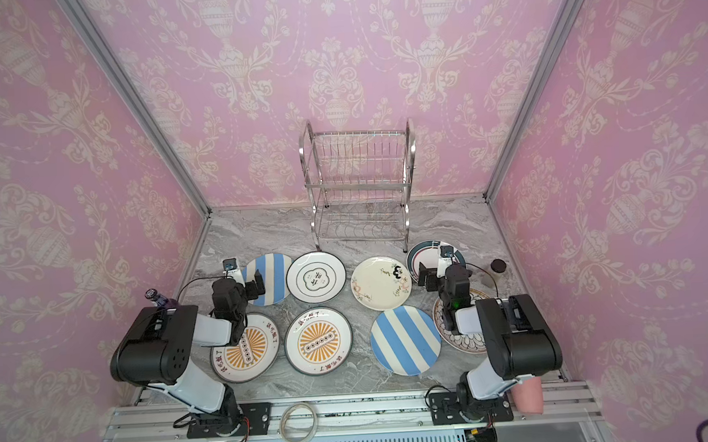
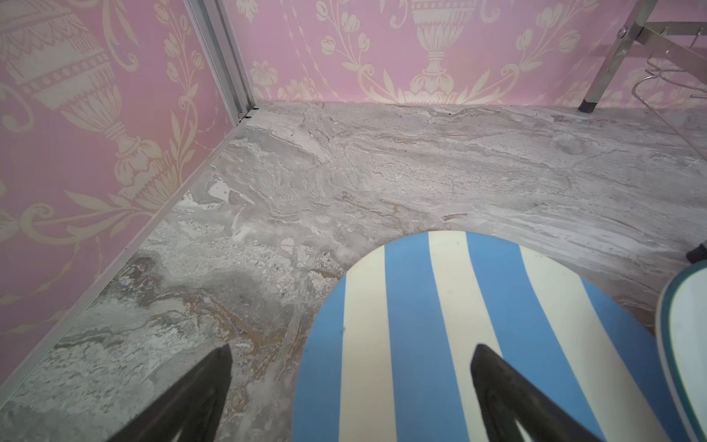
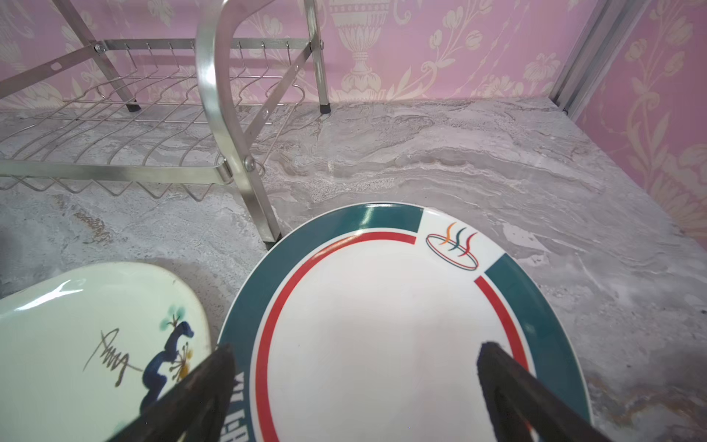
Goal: Load the plates into the dish rack
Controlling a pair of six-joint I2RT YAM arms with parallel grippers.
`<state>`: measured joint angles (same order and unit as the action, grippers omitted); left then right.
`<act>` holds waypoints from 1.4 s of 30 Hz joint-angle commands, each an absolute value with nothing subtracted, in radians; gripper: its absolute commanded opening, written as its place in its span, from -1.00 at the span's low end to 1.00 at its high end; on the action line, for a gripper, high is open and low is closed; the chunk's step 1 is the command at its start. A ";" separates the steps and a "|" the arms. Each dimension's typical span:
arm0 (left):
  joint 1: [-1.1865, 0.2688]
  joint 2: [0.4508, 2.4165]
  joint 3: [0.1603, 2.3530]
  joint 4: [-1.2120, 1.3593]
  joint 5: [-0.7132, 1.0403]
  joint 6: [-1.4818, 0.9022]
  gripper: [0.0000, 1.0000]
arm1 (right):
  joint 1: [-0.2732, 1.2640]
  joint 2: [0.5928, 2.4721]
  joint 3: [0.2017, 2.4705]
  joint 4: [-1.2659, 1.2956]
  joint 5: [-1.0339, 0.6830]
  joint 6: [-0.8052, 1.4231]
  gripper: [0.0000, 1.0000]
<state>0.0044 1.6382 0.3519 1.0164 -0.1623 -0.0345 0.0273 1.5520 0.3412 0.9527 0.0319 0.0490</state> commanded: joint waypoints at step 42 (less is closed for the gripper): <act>0.008 1.422 0.546 0.528 -0.103 -0.030 0.99 | -0.140 1.248 0.814 -0.147 -0.131 0.237 0.73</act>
